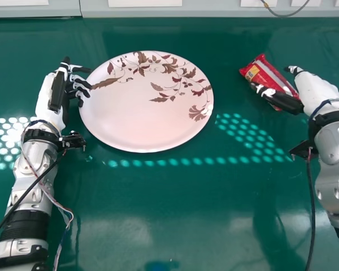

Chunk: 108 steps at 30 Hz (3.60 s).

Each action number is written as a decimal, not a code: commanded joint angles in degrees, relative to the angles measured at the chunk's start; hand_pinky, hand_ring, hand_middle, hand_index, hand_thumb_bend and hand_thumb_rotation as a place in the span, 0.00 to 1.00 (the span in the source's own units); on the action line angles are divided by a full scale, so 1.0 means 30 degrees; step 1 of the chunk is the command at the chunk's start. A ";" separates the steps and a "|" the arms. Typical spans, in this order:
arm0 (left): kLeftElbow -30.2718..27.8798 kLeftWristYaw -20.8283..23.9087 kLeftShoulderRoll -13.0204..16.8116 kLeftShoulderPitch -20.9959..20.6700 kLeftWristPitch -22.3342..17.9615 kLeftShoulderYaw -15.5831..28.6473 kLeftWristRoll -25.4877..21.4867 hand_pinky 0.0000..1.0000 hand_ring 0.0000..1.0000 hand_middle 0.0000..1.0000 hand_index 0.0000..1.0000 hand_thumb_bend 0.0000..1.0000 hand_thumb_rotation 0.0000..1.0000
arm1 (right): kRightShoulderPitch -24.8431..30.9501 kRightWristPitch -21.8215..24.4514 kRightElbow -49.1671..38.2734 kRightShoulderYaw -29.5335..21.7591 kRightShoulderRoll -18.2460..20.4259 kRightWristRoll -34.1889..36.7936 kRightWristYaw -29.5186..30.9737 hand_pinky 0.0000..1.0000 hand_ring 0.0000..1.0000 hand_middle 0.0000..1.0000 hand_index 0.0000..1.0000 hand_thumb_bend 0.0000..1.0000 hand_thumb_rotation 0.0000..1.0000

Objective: Pick up biscuit and place it in the plate

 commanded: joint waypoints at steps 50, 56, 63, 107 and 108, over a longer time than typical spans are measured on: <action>-0.2622 0.0241 0.0277 0.1252 0.1011 0.0276 -0.0104 0.05 0.23 0.30 0.48 0.49 0.08 | -0.7259 -0.5799 1.5723 0.5631 -0.1112 -0.0729 -0.4791 0.35 0.39 0.51 0.57 0.51 0.00; -0.2829 0.0174 0.0213 0.1410 0.0994 0.0302 -0.0159 0.04 0.22 0.29 0.48 0.49 0.08 | -0.7034 -0.5628 1.5066 0.5305 -0.1159 -0.0403 -0.4744 0.30 0.41 0.54 0.70 0.52 0.00; -0.3143 0.0264 0.0122 0.1579 0.1092 0.0265 -0.0145 0.05 0.23 0.30 0.48 0.49 0.08 | -0.7365 -0.6489 1.6153 0.5785 -0.1193 -0.0731 -0.5334 0.38 0.40 0.52 0.55 0.51 0.00; -0.2146 0.0222 0.0166 0.0717 0.1037 0.0045 0.0123 0.06 0.23 0.32 0.48 0.48 0.08 | -0.8346 -0.5236 0.2614 0.3723 0.0496 -0.1360 -0.1916 0.28 0.40 0.51 0.54 0.49 0.00; -0.2081 0.0214 0.0182 0.0655 0.1021 0.0024 0.0156 0.06 0.23 0.32 0.48 0.48 0.08 | -0.8672 -0.5608 0.3085 0.4034 0.0804 -0.1412 -0.2019 0.28 0.40 0.50 0.54 0.49 0.00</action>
